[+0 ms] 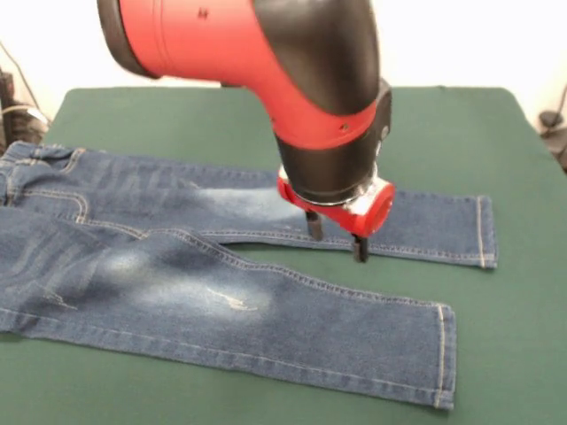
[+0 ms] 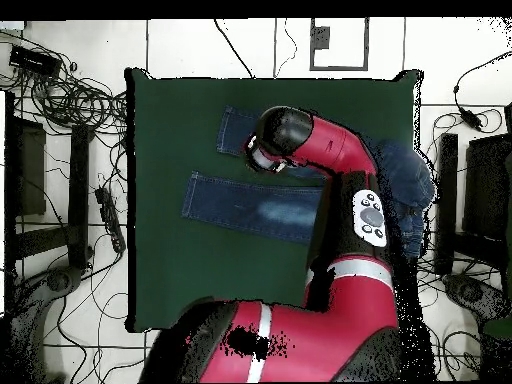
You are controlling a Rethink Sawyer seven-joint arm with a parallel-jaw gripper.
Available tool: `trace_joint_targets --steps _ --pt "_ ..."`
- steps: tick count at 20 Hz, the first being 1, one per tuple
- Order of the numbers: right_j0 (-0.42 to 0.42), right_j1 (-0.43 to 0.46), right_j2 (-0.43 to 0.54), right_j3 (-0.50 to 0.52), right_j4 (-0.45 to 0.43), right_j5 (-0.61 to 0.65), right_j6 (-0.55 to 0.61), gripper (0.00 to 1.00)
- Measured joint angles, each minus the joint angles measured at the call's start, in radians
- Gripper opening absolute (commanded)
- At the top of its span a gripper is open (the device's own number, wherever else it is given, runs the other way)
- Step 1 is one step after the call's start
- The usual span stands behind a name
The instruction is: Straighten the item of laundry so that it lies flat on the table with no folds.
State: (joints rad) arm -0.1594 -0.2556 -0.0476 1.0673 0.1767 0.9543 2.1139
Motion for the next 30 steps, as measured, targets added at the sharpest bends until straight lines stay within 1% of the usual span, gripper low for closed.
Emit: trace_joint_targets --steps 2,6,7,11,12,16,18,23,26,30 --pt "0.015 0.0 -0.023 -0.028 -0.019 -0.003 0.0 1.0" --pt "0.046 0.025 -0.077 -0.124 -0.052 -0.047 0.001 1.0" --pt "0.05 0.047 -0.089 -0.166 -0.052 -0.072 0.001 1.0" --pt "0.047 0.107 -0.1 -0.257 -0.052 -0.109 0.001 1.0" --pt "0.041 0.158 -0.103 -0.319 -0.052 -0.117 0.001 1.0" --pt "0.027 0.254 -0.103 -0.404 -0.046 -0.115 0.001 1.0" --pt "0.021 0.275 -0.102 -0.416 -0.037 -0.112 0.001 1.0" --pt "0.019 0.263 -0.115 -0.419 -0.018 -0.081 0.001 1.0" --pt "0.024 0.25 -0.128 -0.405 -0.019 -0.048 0.001 1.0" --pt "0.039 0.209 -0.151 -0.373 -0.019 0.026 0.001 1.0"
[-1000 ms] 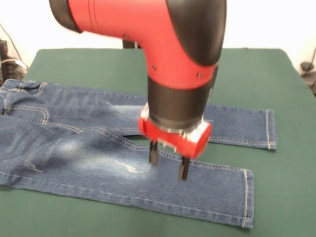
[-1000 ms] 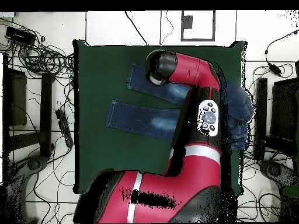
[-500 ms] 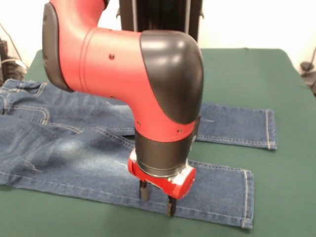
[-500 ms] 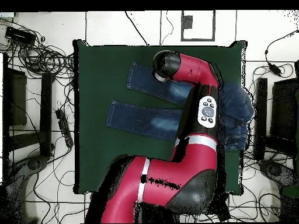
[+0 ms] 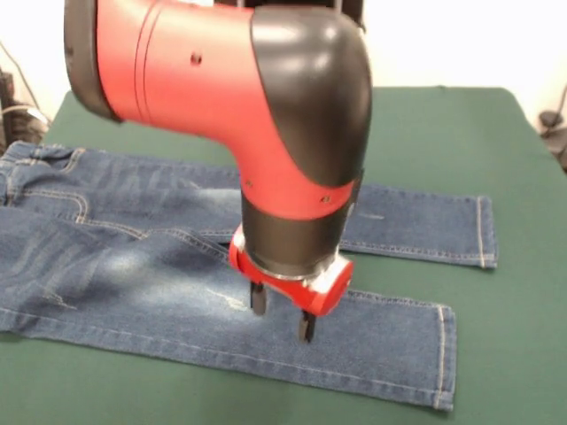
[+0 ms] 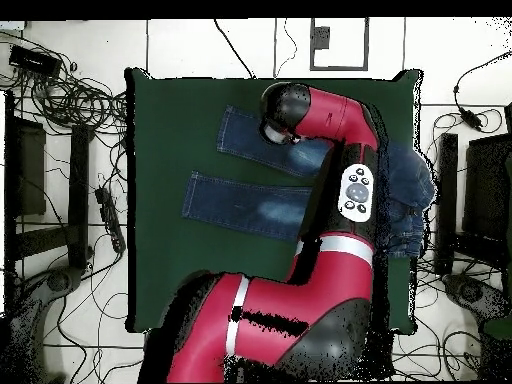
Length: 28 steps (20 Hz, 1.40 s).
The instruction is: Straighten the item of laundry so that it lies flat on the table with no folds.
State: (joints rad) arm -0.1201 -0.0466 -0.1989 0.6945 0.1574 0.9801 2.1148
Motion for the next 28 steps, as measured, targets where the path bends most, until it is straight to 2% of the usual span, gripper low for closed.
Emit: trace_joint_targets --steps 8,9,16,28 --pt "0.024 -0.067 -0.015 0.027 0.006 0.028 0.0 1.0" --pt "0.024 -0.074 -0.015 0.029 0.008 0.028 0.0 0.0" --pt "0.025 -0.099 -0.016 0.054 0.048 0.005 0.025 0.0" --pt "0.027 -0.08 -0.016 0.117 0.084 -0.144 0.075 0.0"
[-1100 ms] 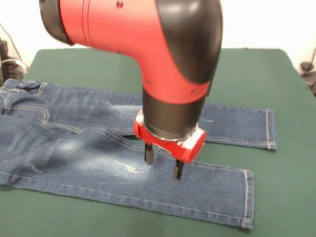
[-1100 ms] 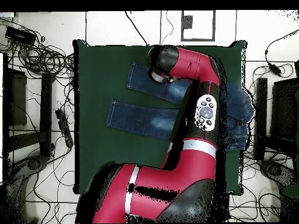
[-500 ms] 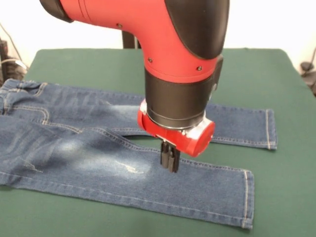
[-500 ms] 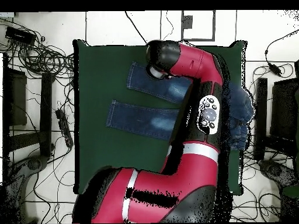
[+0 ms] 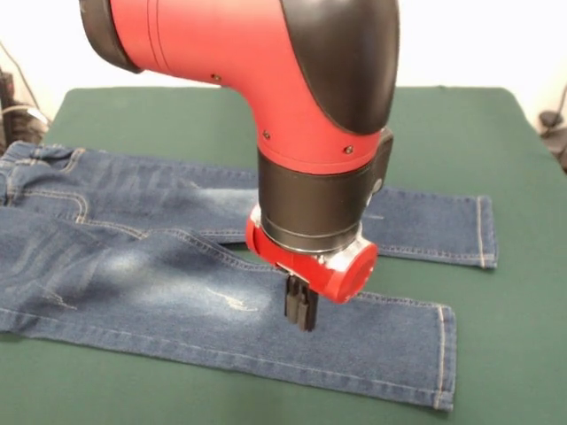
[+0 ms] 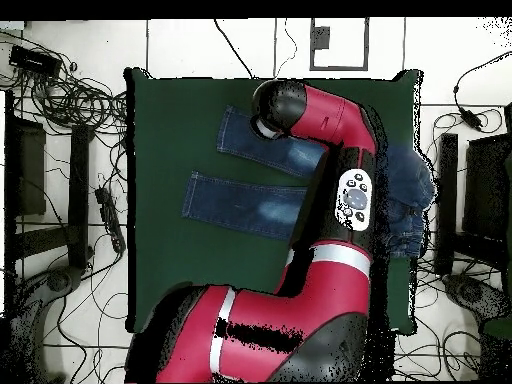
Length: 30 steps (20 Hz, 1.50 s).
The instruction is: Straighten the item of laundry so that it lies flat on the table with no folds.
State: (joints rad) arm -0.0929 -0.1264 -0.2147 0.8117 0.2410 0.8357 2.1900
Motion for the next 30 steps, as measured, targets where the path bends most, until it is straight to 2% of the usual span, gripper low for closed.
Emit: trace_joint_targets --steps 14,30 --pt "-0.04 -0.002 0.094 0.11 -0.004 -0.006 0.0 0.0" --pt "-0.047 0.047 0.098 0.072 -0.02 -0.044 0.0 0.0"
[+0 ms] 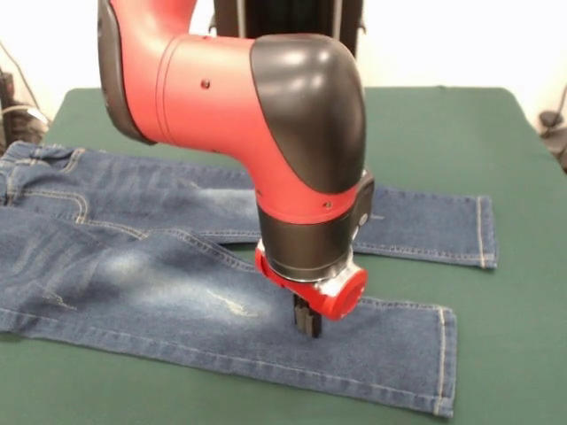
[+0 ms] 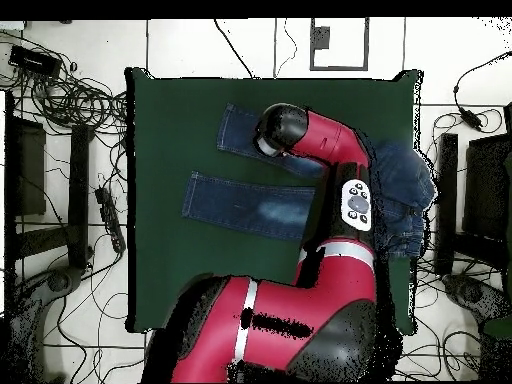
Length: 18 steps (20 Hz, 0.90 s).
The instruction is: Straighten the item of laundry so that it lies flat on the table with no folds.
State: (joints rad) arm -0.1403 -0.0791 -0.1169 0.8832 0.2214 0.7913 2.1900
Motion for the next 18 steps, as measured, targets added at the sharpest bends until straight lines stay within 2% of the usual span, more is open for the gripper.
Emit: trace_joint_targets --steps 4,8,12,18 --pt "-0.011 0.015 0.014 -0.031 0.013 0.009 0.0 0.0" --pt "-0.051 0.029 0.069 -0.056 0.049 0.027 0.0 0.0" --pt "-0.114 0.04 0.157 -0.058 0.093 0.043 0.0 0.0" --pt "-0.212 0.075 0.297 -0.074 0.126 0.135 -0.007 0.0"
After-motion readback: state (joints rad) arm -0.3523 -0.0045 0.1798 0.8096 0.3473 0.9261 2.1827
